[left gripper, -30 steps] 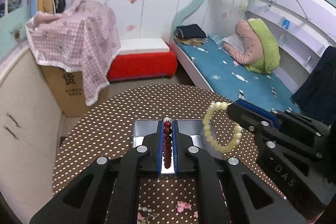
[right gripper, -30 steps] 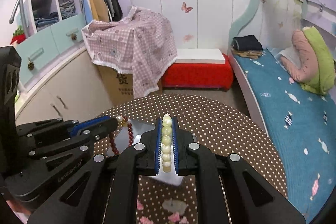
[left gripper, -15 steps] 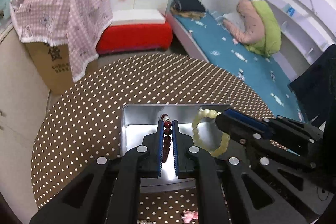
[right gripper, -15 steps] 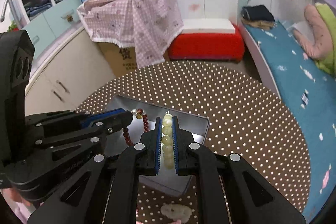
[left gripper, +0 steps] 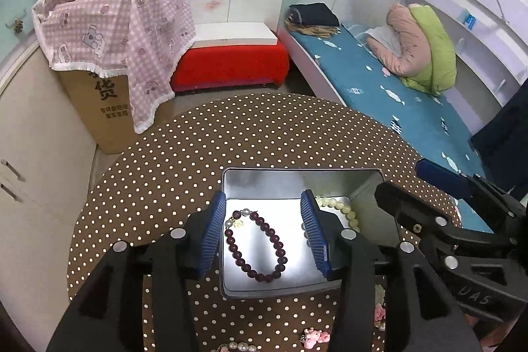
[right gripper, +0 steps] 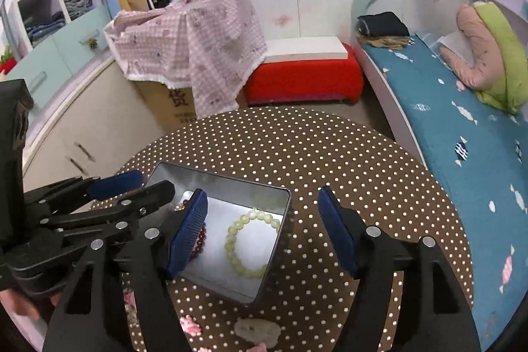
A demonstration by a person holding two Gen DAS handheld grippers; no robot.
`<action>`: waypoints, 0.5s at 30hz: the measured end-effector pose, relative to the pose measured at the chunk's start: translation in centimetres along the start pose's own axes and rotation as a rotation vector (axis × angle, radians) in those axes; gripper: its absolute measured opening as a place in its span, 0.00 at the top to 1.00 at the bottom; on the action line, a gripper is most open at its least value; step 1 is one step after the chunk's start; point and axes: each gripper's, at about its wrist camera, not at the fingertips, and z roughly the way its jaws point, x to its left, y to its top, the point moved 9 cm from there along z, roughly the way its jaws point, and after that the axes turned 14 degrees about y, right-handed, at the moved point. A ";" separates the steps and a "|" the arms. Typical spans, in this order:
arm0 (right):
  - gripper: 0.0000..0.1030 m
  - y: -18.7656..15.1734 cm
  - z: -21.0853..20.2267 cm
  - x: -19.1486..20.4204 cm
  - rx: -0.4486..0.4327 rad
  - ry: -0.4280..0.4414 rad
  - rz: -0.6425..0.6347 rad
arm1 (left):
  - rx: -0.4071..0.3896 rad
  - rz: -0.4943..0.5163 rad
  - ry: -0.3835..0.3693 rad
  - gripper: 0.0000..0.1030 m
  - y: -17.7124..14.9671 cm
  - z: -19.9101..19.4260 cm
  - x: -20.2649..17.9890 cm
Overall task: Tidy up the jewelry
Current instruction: 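Carry the red bracelet into the box with the left tool while the right carries the yellow one, then open both tools and withdraw them from the box toward the charms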
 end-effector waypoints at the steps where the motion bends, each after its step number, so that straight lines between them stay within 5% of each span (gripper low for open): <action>1: 0.35 0.0 -0.2 0.0 -0.002 -0.013 -0.011 | -0.001 0.001 0.004 0.56 -0.1 0.0 0.0; 15: 0.35 -1.6 -3.2 0.9 -0.018 -0.034 -0.014 | -0.018 0.005 0.007 0.56 -1.6 -2.9 0.0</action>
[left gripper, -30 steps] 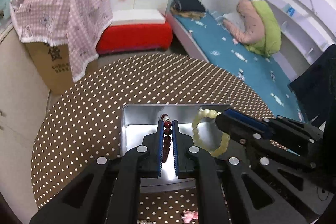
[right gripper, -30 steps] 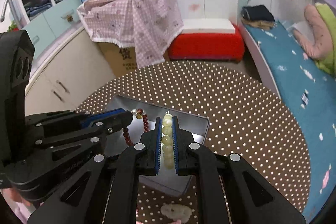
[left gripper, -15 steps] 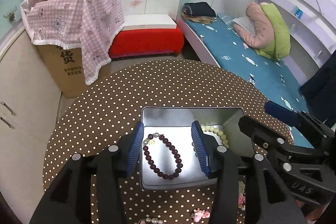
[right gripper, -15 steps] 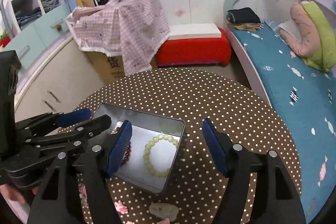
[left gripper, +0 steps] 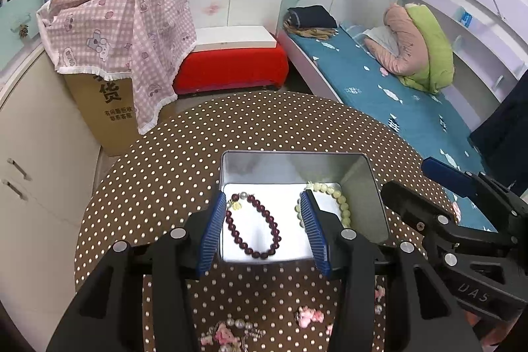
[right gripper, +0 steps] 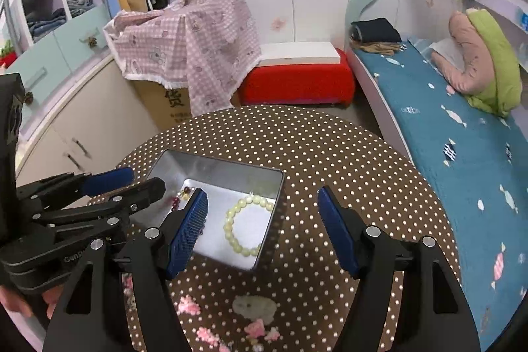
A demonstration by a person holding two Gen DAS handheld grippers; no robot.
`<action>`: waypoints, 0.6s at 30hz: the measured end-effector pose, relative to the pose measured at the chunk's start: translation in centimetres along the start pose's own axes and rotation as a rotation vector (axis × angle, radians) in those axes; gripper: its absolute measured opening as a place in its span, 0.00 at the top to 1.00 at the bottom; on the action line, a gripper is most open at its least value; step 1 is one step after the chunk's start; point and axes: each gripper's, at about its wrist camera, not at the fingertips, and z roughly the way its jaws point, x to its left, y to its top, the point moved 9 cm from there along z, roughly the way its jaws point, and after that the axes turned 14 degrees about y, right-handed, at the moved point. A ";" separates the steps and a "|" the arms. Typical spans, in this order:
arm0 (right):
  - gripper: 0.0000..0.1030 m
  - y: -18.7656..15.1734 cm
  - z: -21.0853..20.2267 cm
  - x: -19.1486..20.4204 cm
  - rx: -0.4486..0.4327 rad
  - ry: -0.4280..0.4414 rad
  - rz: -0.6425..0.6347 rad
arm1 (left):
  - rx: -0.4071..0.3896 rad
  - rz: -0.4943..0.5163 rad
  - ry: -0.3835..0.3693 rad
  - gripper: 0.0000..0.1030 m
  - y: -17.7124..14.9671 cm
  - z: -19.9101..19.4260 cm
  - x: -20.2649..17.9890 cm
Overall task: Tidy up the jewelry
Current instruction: 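Open both tools and withdraw them from the box toward the charms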
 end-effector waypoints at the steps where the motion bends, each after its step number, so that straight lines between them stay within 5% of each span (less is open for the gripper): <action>1: 0.35 -0.2 -0.4 0.2 -0.003 0.001 0.000 | -0.003 -0.001 0.000 0.56 -0.2 -0.3 0.0; 18: 0.34 -4.6 -7.2 2.6 -0.056 -0.028 -0.025 | -0.012 -0.021 0.032 0.56 -5.4 -5.4 0.9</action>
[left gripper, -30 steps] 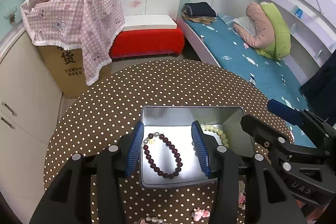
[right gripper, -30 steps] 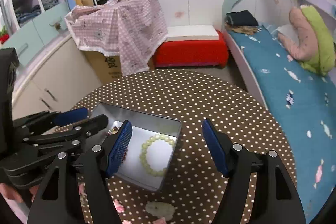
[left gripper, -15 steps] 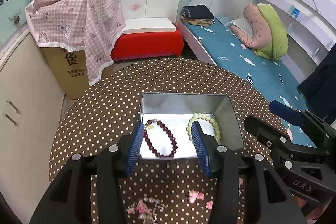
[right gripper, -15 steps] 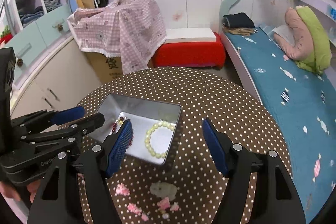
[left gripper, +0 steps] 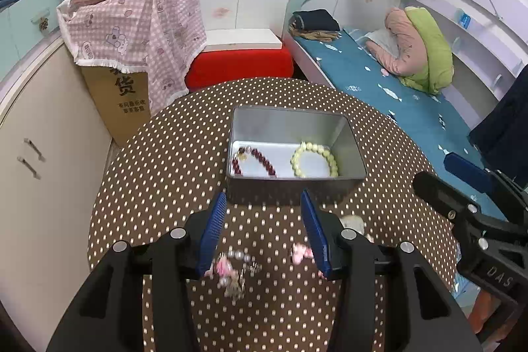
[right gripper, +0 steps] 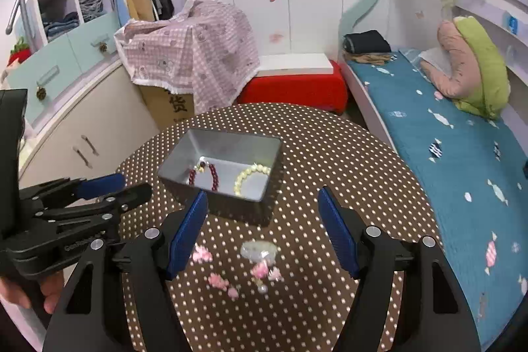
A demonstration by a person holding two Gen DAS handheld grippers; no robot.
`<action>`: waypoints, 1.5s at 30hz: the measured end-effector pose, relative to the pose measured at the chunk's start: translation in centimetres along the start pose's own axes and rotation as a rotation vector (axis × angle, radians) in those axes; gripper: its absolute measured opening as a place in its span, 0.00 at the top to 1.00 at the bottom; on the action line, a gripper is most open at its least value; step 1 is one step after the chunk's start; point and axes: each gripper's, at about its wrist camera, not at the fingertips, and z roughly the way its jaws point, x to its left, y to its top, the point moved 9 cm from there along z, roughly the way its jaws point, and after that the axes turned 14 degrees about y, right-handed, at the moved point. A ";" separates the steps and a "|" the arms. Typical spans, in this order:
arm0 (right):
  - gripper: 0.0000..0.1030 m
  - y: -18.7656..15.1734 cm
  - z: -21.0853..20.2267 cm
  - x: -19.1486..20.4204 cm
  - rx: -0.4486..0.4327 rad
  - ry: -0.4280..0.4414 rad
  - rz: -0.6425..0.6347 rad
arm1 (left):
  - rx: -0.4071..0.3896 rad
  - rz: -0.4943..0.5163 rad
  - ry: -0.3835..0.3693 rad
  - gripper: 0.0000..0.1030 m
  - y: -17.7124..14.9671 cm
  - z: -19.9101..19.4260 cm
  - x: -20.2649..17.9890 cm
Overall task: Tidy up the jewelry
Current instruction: 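Open both tools and withdraw them from the box toward the charms, then close the right tool on the pink cartoon charm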
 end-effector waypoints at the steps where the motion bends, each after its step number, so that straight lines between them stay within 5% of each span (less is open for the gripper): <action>1: 0.34 -0.1 -0.2 0.0 -0.001 -0.001 0.000 | 0.003 -0.001 0.005 0.53 -0.4 -0.2 0.1; 9: 0.20 -2.4 -1.7 0.3 0.009 -0.009 0.007 | 0.017 -0.018 0.035 0.41 -3.2 -1.3 1.5; 29: 0.19 -8.9 1.4 2.6 0.122 0.074 -0.027 | 0.158 -0.129 0.049 0.36 -10.7 0.8 6.8; 37: 0.48 -11.9 5.7 2.7 0.256 0.116 -0.020 | 0.224 -0.151 0.023 0.36 -13.0 2.1 7.3; 45: 0.52 -11.9 8.3 2.9 0.297 0.100 -0.057 | 0.247 -0.153 0.000 0.36 -13.7 2.5 7.1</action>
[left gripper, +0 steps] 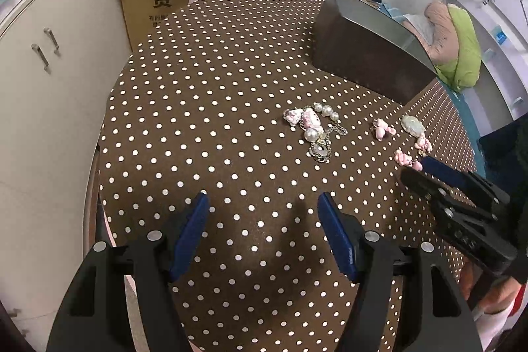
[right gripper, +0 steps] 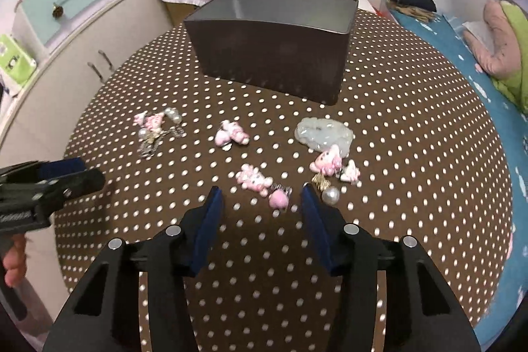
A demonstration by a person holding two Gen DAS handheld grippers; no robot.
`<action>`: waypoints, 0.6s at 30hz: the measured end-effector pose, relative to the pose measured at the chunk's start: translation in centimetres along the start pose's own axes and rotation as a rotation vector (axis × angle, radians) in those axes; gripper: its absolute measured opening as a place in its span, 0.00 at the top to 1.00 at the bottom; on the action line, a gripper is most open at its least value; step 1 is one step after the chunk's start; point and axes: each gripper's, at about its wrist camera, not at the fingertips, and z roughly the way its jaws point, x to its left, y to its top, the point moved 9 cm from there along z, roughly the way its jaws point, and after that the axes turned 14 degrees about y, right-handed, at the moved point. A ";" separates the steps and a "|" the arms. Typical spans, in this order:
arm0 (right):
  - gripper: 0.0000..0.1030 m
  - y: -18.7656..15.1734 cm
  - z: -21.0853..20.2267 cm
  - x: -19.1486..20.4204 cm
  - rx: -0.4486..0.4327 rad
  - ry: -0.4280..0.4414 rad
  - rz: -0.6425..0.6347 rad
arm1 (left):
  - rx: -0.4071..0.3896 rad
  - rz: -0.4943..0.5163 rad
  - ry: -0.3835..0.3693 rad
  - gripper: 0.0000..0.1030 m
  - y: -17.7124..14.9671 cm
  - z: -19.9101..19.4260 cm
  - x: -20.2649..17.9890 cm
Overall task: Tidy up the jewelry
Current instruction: 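Close the right tool on the pink cartoon charm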
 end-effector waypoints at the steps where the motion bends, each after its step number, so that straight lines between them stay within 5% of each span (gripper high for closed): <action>1: 0.53 0.3 0.2 0.0 -0.001 -0.004 -0.012 | 0.000 0.002 -0.001 0.36 0.0 0.0 -0.1; 4: 0.54 0.8 0.9 0.2 0.006 -0.022 -0.054 | 0.003 0.009 -0.018 0.35 0.0 0.0 -0.5; 9: 0.78 1.1 1.2 0.6 0.012 -0.016 -0.085 | 0.009 0.017 -0.034 0.35 0.4 0.0 -1.2; 18: 0.79 1.0 0.7 0.1 -0.006 0.009 -0.019 | 0.004 0.045 -0.071 0.35 1.0 -0.4 -3.0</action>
